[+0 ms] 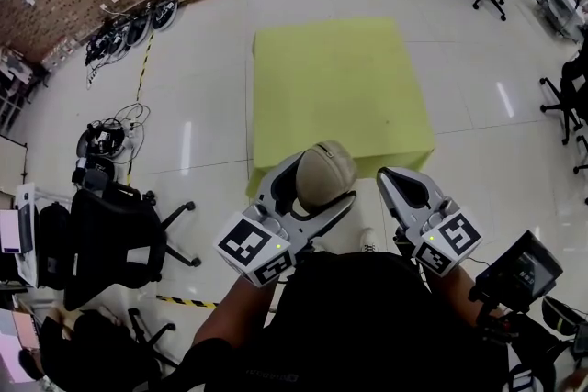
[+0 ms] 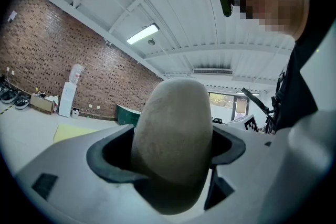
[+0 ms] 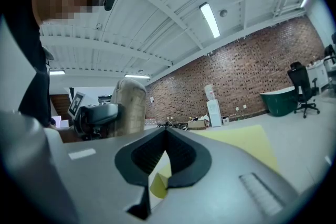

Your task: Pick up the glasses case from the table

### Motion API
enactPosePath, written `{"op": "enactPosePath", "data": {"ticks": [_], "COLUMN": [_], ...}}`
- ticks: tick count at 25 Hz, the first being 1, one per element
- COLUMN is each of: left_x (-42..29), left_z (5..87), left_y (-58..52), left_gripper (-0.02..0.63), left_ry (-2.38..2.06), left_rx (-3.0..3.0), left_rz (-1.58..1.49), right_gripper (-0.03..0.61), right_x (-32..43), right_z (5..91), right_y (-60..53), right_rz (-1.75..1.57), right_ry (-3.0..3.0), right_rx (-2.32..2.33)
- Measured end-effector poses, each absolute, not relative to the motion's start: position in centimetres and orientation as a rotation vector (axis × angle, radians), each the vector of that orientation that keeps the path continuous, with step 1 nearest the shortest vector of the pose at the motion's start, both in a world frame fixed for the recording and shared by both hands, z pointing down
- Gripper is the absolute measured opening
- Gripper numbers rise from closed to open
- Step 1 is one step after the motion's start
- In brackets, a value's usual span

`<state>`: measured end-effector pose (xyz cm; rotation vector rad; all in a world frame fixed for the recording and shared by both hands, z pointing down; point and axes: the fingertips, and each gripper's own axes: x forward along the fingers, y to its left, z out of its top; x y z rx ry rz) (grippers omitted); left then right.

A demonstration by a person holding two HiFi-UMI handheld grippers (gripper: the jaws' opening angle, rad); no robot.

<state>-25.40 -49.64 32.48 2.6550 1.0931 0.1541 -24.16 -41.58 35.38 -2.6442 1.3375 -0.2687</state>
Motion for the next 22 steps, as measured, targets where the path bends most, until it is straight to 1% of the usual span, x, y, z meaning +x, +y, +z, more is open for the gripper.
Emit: {"op": "enactPosePath", "data": {"ticks": [22], "left_x": [-24.94], "left_z": [32.44], "left_y": [-49.88], "left_gripper": [0.419], "left_ry": [1.102], "left_rx": [2.665], "left_rz": [0.137], "right_gripper": [0.000], "right_x": [-23.98], "right_z": [36.38], "right_y": [-41.87], "right_rz": [-0.356], "right_ry": [1.346], "right_rx": [-2.688]}}
